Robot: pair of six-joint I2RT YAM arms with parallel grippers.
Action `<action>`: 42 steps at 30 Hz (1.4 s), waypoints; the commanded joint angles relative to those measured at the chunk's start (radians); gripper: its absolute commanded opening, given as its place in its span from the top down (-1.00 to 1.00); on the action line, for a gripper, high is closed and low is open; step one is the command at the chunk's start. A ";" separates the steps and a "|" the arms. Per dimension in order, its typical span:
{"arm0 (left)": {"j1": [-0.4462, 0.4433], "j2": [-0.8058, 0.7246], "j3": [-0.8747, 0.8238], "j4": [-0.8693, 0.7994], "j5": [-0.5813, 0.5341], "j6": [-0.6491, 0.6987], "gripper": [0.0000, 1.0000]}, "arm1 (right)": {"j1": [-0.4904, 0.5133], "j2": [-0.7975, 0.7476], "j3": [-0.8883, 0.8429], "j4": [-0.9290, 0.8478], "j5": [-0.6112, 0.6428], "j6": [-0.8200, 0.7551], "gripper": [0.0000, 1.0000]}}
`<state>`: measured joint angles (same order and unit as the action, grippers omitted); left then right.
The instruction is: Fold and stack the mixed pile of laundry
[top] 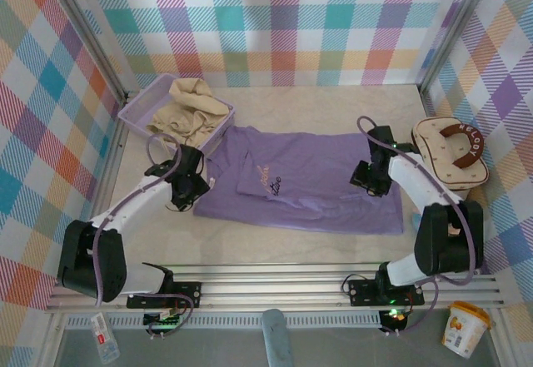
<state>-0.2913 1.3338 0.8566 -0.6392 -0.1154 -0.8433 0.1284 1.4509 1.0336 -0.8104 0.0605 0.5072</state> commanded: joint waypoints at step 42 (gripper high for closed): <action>-0.311 0.767 1.070 -0.227 0.006 0.100 -1.00 | 0.040 -0.082 -0.031 0.001 -0.036 0.043 -0.47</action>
<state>-0.5900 2.1639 1.8904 -0.6918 0.0166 -0.8391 0.1680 1.3758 0.9779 -0.7952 0.0494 0.5640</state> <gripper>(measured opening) 0.989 0.735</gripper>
